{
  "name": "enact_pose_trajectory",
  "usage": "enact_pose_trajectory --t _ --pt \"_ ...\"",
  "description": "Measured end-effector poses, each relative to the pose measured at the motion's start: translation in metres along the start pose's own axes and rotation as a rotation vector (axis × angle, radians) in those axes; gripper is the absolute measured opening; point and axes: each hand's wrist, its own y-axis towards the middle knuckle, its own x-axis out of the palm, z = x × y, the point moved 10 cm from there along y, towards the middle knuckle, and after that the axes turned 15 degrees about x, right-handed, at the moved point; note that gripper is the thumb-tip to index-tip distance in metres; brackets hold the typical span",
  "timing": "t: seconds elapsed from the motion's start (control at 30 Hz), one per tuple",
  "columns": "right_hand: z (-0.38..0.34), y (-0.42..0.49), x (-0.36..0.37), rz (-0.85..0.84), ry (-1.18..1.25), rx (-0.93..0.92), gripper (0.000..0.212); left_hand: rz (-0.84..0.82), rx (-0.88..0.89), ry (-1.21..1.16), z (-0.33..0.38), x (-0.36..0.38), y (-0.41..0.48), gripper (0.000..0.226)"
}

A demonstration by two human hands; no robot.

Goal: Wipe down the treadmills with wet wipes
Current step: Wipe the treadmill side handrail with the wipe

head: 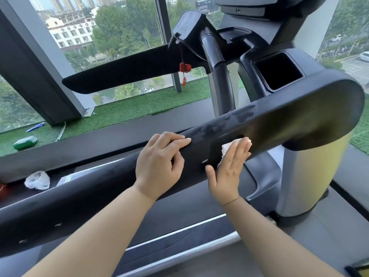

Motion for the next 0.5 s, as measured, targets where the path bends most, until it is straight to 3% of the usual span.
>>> enact_pose_trajectory --t 0.17,0.23,0.37,0.5 --pt "-0.008 -0.017 0.011 -0.03 -0.048 -0.139 0.07 0.0 0.026 0.0 0.0 0.0 -0.001 0.033" --pt "0.003 -0.008 0.007 0.001 0.049 0.01 0.068 0.002 0.034 0.0 0.0 0.0 -0.002 0.034" --pt "0.004 -0.013 0.013 0.05 0.399 0.521 0.069 -0.009 0.053 -0.028 -0.002 0.001 -0.001 0.035" --pt "-0.016 -0.038 0.027 -0.014 0.439 0.47 0.067 -0.006 0.057 -0.038 -0.003 0.001 -0.002 0.037"
